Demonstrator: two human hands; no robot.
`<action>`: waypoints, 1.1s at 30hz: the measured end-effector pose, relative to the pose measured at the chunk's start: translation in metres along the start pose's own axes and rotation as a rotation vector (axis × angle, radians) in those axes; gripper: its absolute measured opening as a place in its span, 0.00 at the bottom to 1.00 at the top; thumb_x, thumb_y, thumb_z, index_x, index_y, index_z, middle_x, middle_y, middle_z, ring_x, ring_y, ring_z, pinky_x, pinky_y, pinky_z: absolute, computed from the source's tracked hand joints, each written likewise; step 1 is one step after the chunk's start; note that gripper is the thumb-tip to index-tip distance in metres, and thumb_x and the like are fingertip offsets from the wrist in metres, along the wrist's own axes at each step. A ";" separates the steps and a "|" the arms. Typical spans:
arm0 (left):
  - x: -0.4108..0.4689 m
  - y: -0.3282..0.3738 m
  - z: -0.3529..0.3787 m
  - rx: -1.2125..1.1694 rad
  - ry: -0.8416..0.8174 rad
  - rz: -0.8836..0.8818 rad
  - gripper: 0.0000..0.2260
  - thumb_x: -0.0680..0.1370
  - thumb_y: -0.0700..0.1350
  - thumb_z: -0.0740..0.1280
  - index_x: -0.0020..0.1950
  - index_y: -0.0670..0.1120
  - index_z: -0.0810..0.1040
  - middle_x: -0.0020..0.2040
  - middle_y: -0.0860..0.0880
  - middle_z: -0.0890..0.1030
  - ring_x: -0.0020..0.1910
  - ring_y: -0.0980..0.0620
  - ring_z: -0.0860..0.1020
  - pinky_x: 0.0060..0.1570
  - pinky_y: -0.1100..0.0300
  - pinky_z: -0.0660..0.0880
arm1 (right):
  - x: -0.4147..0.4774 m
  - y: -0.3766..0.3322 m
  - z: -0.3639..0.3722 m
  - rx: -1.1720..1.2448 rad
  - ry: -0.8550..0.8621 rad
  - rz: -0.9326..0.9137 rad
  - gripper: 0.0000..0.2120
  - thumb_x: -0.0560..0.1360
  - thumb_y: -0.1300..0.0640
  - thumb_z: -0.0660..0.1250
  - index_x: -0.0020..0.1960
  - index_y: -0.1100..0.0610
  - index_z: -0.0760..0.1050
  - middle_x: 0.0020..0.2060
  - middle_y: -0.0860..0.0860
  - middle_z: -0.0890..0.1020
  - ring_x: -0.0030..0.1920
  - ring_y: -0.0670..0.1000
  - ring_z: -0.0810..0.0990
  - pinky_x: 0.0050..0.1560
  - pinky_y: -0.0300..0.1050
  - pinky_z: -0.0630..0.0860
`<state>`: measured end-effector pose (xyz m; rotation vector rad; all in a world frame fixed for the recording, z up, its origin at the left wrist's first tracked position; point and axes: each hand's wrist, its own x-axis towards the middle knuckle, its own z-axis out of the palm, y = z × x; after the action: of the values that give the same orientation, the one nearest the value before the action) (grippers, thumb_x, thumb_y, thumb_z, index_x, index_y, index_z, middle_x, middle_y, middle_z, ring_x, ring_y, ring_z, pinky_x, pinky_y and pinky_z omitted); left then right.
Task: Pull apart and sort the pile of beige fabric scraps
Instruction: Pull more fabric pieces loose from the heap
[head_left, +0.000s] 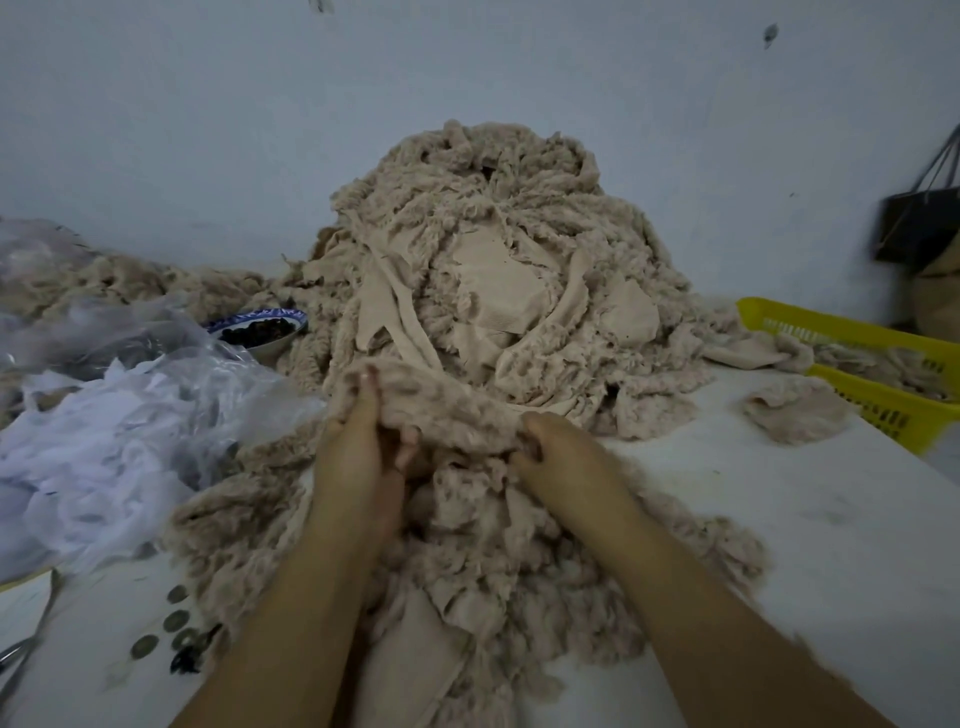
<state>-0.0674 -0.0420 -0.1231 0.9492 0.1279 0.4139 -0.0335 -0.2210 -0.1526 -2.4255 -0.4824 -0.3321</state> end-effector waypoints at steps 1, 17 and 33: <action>0.002 0.005 -0.001 -0.157 0.001 -0.019 0.14 0.82 0.50 0.64 0.39 0.49 0.82 0.32 0.51 0.79 0.25 0.57 0.74 0.21 0.66 0.69 | 0.002 0.004 -0.006 0.055 0.059 0.083 0.04 0.79 0.57 0.65 0.54 0.53 0.75 0.46 0.49 0.77 0.42 0.49 0.74 0.39 0.43 0.66; 0.001 -0.013 0.039 0.824 -0.449 0.227 0.14 0.83 0.44 0.59 0.63 0.61 0.75 0.52 0.66 0.81 0.46 0.62 0.81 0.44 0.66 0.78 | 0.009 0.023 -0.048 1.183 0.123 0.354 0.11 0.80 0.59 0.63 0.47 0.53 0.84 0.42 0.52 0.86 0.43 0.51 0.85 0.50 0.49 0.83; -0.001 -0.044 0.067 1.237 -0.803 0.253 0.08 0.83 0.46 0.62 0.45 0.56 0.73 0.41 0.58 0.77 0.37 0.66 0.74 0.36 0.71 0.68 | 0.013 0.033 -0.014 1.101 0.162 0.555 0.25 0.77 0.38 0.66 0.68 0.52 0.73 0.60 0.48 0.80 0.57 0.51 0.81 0.58 0.52 0.80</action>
<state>-0.0365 -0.1156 -0.1199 2.2958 -0.5429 0.1147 -0.0100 -0.2504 -0.1550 -1.3472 0.1075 0.0104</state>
